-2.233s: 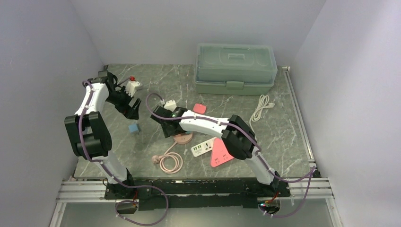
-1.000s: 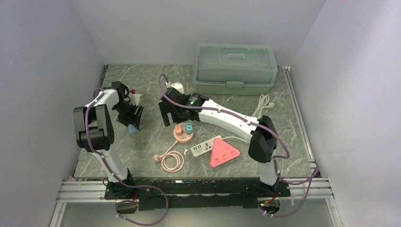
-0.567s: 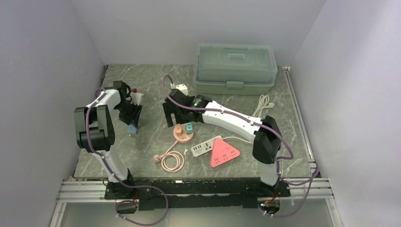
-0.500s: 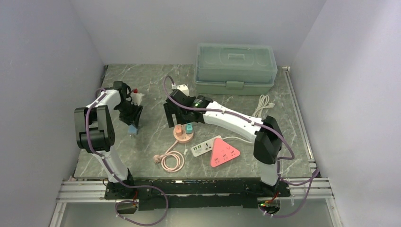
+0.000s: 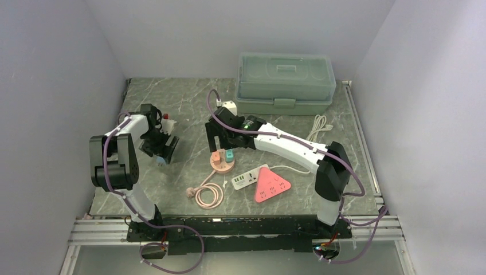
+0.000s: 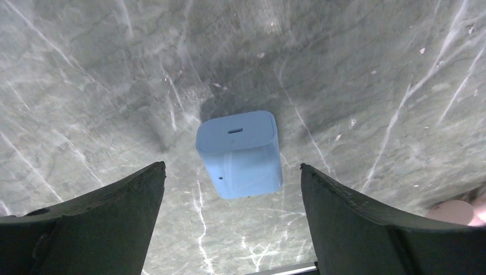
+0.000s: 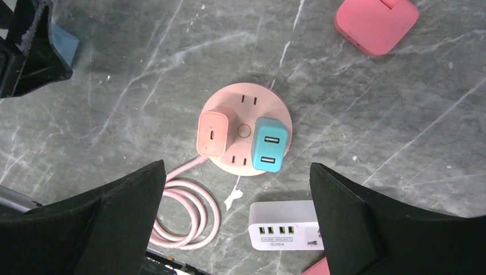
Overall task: Insert the plug
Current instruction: Pick up the plug from the center of the board.
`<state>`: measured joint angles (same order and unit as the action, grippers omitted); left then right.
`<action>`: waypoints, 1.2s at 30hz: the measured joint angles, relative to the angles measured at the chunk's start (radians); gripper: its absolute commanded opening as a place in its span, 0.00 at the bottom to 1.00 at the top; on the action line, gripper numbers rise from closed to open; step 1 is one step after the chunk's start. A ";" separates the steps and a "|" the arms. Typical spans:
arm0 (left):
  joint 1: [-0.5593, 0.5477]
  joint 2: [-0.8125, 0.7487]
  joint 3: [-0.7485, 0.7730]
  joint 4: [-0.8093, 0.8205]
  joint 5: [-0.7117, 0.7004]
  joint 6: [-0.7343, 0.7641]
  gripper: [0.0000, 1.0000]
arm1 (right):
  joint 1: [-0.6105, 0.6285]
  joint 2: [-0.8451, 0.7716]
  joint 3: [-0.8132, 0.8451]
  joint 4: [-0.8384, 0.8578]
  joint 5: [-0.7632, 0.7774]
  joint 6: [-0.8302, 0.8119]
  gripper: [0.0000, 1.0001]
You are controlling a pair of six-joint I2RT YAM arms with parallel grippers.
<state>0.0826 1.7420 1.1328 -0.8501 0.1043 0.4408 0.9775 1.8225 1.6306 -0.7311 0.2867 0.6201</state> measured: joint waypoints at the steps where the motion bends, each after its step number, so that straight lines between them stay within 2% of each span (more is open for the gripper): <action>1: -0.001 0.000 -0.001 0.008 0.000 -0.003 0.77 | 0.000 -0.002 -0.005 0.000 0.000 0.000 1.00; 7: -0.007 -0.006 -0.054 0.062 0.005 -0.006 0.40 | -0.003 -0.020 -0.025 0.003 0.000 0.002 1.00; 12: -0.008 -0.027 -0.069 0.093 0.012 0.014 0.37 | -0.010 -0.025 -0.027 0.013 0.000 0.005 1.00; 16: -0.010 -0.027 -0.069 0.114 0.029 0.035 0.18 | -0.013 -0.025 -0.027 0.017 0.000 0.005 1.00; 22: -0.010 -0.006 -0.004 0.056 0.108 0.097 0.00 | -0.022 -0.030 -0.037 0.030 -0.012 0.005 1.00; 29: -0.033 -0.043 0.208 -0.101 0.329 0.251 0.00 | -0.090 -0.103 -0.102 0.098 -0.113 0.005 1.00; 36: -0.174 -0.296 0.251 -0.225 0.560 0.499 0.00 | -0.153 -0.174 -0.103 0.212 -0.291 0.021 1.00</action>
<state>-0.0910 1.4464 1.3838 -1.0752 0.6640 0.9394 0.8242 1.6485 1.5276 -0.5194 -0.0040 0.6407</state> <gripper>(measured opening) 0.493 0.994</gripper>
